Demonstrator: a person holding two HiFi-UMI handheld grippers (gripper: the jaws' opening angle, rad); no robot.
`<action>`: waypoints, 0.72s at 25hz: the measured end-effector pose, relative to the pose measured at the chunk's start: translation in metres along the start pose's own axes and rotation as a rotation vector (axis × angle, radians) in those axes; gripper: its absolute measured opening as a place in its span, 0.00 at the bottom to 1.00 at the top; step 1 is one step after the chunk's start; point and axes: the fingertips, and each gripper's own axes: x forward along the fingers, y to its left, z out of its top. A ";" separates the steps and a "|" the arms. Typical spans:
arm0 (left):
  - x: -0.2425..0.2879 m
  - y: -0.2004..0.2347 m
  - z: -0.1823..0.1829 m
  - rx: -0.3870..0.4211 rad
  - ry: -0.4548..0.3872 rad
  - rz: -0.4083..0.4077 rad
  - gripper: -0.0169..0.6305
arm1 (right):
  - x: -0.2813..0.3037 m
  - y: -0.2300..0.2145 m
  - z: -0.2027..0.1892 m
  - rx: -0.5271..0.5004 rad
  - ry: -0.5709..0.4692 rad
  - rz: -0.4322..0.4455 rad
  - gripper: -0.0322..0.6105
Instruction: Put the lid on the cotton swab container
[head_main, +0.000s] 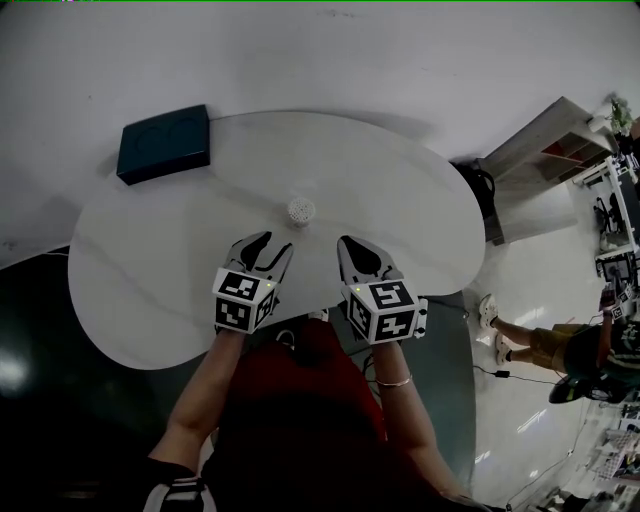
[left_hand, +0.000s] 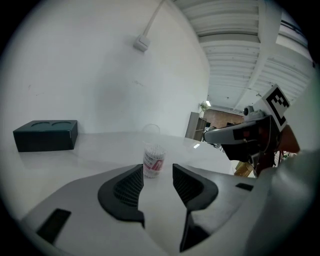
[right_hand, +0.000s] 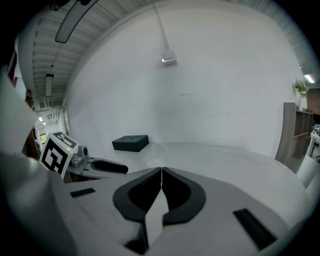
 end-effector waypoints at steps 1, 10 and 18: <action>0.004 0.000 -0.002 0.004 0.012 0.004 0.29 | 0.003 -0.003 0.001 -0.004 0.002 0.004 0.07; 0.034 -0.001 -0.010 0.020 0.069 0.063 0.40 | 0.024 -0.030 0.015 -0.023 0.012 0.057 0.07; 0.057 0.007 -0.011 0.012 0.106 0.141 0.44 | 0.046 -0.048 0.023 -0.056 0.042 0.116 0.07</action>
